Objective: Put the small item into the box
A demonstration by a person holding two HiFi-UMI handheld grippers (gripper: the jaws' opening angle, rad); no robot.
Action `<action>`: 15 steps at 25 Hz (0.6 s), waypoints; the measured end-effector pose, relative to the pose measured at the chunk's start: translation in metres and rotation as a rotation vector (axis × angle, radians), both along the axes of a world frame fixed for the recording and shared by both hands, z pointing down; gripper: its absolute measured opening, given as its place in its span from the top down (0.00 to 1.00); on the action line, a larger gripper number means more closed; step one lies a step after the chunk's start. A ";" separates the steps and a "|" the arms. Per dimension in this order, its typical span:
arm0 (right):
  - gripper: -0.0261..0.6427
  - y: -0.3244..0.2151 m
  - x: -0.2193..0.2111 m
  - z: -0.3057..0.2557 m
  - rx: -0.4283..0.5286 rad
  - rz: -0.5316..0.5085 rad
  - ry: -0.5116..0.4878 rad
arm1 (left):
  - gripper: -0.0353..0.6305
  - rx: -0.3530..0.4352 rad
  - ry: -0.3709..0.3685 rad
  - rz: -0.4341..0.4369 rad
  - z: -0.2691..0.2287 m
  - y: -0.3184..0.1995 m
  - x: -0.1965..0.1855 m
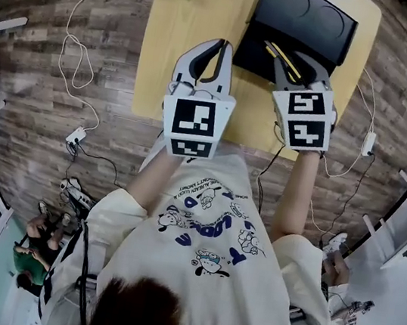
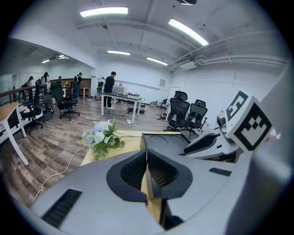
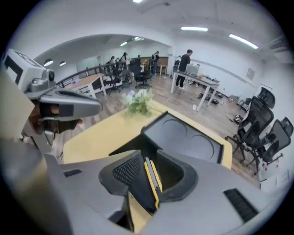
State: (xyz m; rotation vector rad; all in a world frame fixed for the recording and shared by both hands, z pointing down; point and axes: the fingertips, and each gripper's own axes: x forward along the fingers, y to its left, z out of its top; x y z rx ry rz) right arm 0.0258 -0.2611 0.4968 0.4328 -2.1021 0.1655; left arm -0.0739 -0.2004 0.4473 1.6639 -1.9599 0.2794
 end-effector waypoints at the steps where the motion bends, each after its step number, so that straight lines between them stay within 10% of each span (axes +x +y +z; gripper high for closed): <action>1: 0.78 0.001 -0.003 -0.015 0.029 0.042 -0.056 | 0.91 0.018 -0.005 0.009 -0.009 -0.002 0.000; 15: 0.89 0.012 0.015 -0.179 0.396 0.521 -0.588 | 0.91 0.294 -0.123 0.129 -0.133 -0.017 0.021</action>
